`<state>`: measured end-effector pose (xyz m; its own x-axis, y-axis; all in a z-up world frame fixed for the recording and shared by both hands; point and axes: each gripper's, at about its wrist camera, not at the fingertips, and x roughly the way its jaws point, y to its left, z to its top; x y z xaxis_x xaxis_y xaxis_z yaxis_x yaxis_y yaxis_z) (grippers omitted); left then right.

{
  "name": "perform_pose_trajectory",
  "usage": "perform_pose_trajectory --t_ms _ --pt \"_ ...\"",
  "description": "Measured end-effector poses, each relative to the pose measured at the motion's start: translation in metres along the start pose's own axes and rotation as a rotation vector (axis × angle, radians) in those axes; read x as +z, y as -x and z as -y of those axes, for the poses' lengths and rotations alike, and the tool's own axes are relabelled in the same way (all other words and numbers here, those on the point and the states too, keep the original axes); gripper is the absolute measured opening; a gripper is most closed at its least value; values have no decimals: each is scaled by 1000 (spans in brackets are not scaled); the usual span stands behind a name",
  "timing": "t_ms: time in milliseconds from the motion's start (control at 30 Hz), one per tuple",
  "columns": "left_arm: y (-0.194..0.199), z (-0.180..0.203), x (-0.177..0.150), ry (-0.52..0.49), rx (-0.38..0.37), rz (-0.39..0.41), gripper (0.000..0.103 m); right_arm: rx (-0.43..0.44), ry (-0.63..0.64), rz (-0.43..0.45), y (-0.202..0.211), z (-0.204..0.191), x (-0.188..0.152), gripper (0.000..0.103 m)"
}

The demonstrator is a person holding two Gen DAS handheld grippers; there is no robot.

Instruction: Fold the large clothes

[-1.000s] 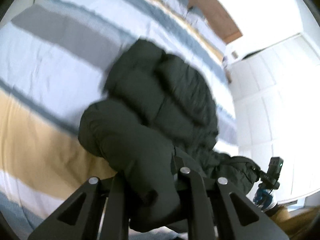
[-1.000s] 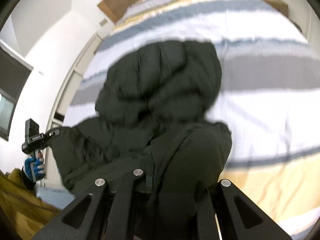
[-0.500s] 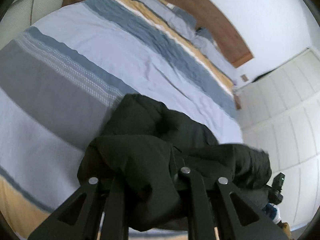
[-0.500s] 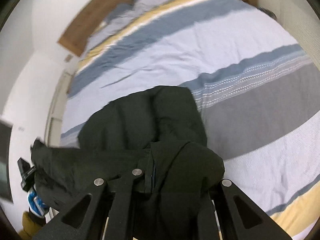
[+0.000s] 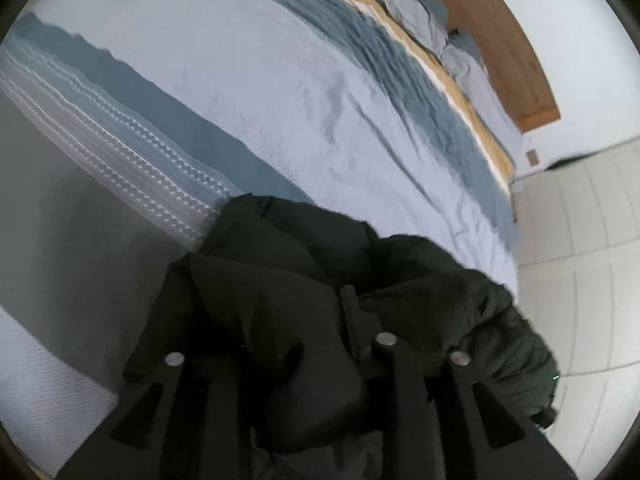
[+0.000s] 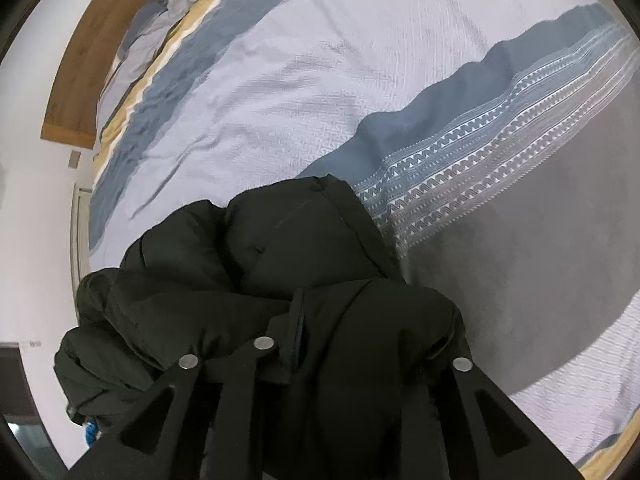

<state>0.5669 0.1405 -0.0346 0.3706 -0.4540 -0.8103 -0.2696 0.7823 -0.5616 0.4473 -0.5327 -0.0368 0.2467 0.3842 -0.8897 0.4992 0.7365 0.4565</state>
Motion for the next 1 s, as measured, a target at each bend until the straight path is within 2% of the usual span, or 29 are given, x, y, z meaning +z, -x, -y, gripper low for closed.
perform_pose_trajectory --t_ms 33,100,200,333,467,600,733,867,1000 --pt "2 -2 2 19 -32 6 34 15 -9 1 -1 1 2 28" --pt "7 -3 5 42 -73 18 43 51 -23 17 0 1 7 51" --pt "21 -8 12 112 -157 44 56 120 -47 43 10 -1 11 76" --pt "42 -13 20 184 -218 74 61 154 -63 92 30 -3 15 90" --pt "66 -9 25 184 -230 101 64 158 -39 162 60 -9 22 93" --pt "97 -2 32 156 -217 172 65 140 36 197 87 -23 21 93" --pt "125 13 28 79 -148 220 65 150 152 258 114 -48 4 93" --pt "134 48 -5 -85 -52 224 65 141 310 297 125 -80 -33 93" --pt "115 71 -54 -198 1 194 65 127 453 287 112 -109 -81 93"
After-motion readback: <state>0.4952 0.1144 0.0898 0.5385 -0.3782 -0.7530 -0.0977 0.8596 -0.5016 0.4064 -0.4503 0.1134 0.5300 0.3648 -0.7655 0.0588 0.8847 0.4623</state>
